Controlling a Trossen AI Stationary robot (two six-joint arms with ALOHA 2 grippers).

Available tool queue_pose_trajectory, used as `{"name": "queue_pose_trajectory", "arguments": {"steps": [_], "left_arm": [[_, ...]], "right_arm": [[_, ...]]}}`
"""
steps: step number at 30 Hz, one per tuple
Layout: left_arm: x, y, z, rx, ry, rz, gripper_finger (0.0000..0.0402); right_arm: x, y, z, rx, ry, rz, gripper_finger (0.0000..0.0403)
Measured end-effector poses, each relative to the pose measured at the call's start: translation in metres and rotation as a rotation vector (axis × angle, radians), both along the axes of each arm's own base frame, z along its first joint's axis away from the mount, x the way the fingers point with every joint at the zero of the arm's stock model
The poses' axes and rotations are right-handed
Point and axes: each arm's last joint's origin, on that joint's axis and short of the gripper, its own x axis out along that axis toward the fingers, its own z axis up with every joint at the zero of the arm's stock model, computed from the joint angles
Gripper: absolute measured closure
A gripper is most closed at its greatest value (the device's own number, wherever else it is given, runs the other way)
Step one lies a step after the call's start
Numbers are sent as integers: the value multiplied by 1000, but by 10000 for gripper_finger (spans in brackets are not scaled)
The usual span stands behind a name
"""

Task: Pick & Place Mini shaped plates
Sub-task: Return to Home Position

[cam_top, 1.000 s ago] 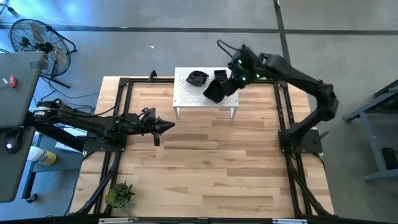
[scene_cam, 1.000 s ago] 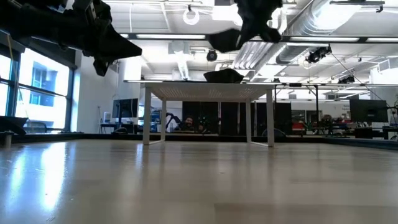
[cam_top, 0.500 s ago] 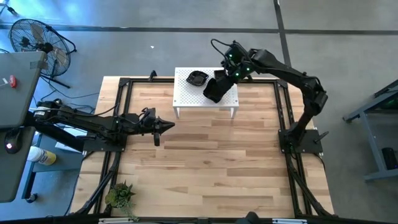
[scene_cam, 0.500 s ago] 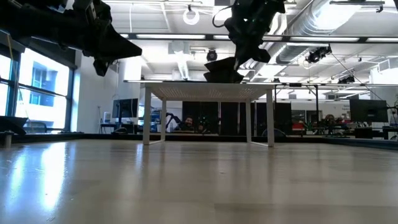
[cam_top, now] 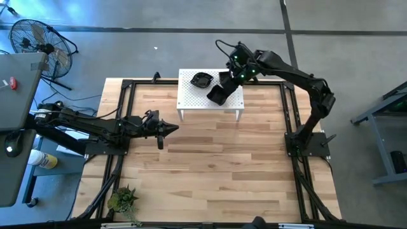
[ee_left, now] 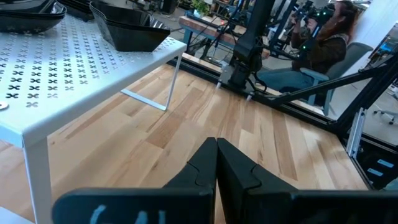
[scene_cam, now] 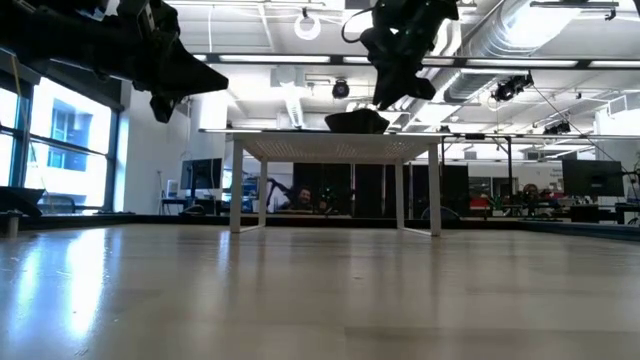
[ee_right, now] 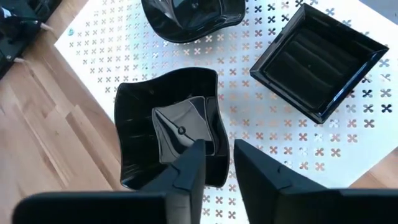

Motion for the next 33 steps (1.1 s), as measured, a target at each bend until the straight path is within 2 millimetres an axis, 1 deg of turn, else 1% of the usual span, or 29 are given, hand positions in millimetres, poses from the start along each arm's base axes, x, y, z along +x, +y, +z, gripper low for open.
{"name": "queue_pose_trajectory", "arguments": {"steps": [2, 4, 7, 9, 11, 14, 16, 18, 20, 22, 26, 29, 33], "left_arm": [[0, 0, 0, 0, 0, 0, 401], [0, 0, 0, 0, 0, 0, 401], [-1, 0, 1, 9, -2, -2, 401], [-4, 0, 4, 30, -18, -6, 401], [-8, 0, 9, 61, -45, -34, 401], [-11, 5, 13, 75, -61, -101, 401], [-12, 13, 11, 61, -47, -128, 401], [-13, 22, 12, 54, -50, -140, 401], [-14, 32, 12, 52, -54, -141, 401], [-16, 43, 12, 48, -52, -125, 401], [-21, 59, 11, 41, -42, -76, 401], [-24, 65, 12, 35, -55, -34, 401], [-26, 69, 13, 13, -59, 6, 401]], "right_arm": [[-1, 1, 1, -5, -3, 2, 316], [-5, 3, 7, -48, -2, 21, 318], [-9, 16, 23, -186, -5, 72, 346], [-7, 27, 31, -269, -84, 133, 377], [-6, 38, 27, -295, -178, 202, 396], [-3, 54, 10, -331, -326, 258, 387], [-5, 66, -2, -374, -422, 290, 385], [-11, 80, -11, -418, -520, 314, 393], [-21, 94, -19, -435, -588, 335, 400], [-35, 106, -26, -438, -642, 342, 398], [-71, 122, -34, -459, -699, 337, 392], [-96, 131, -45, -474, -709, 334, 391], [-123, 138, -58, -530, -728, 273, 391]]}}
